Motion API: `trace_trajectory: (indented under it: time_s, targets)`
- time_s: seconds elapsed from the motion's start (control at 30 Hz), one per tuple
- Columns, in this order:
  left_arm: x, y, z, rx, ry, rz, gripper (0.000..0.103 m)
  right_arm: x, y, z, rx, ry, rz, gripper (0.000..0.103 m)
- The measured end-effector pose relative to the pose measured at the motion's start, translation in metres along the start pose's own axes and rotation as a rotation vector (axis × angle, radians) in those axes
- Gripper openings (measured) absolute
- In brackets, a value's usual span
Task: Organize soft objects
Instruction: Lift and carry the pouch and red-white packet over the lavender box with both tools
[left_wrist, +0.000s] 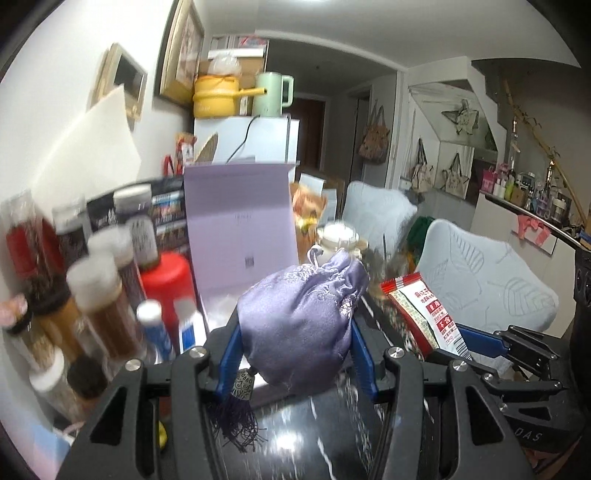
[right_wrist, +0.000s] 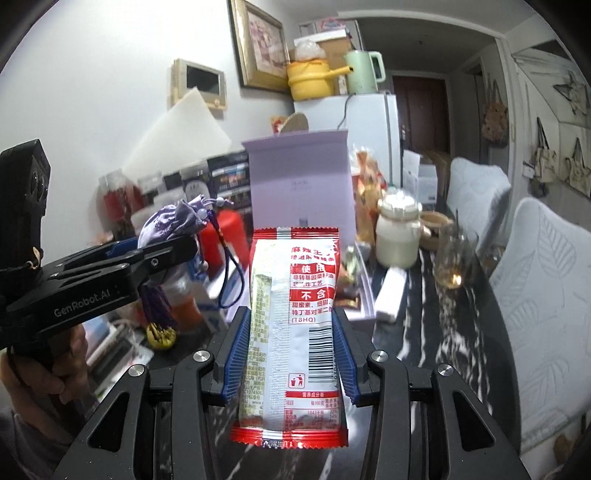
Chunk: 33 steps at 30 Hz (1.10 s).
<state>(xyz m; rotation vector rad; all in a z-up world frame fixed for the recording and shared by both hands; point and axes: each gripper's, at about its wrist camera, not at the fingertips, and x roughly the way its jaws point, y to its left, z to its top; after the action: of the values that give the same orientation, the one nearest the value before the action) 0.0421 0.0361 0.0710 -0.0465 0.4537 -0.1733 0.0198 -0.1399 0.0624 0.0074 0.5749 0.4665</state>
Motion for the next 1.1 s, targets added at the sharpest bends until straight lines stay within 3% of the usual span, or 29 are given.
trace_trajectory:
  time_s: [0.23, 0.47, 1.1]
  targets:
    - [0.019, 0.003, 0.029, 0.008, -0.039, -0.002, 0.051, 0.007, -0.010, 0.036, -0.016, -0.056, 0.021, 0.043]
    - [0.049, 0.005, 0.044, 0.012, -0.029, 0.006, 0.051, 0.029, -0.019, 0.063, -0.046, -0.085, 0.018, 0.043]
    - [0.148, 0.034, 0.051, -0.046, 0.043, 0.031, 0.051, 0.122, -0.053, 0.102, -0.066, -0.084, 0.046, 0.043]
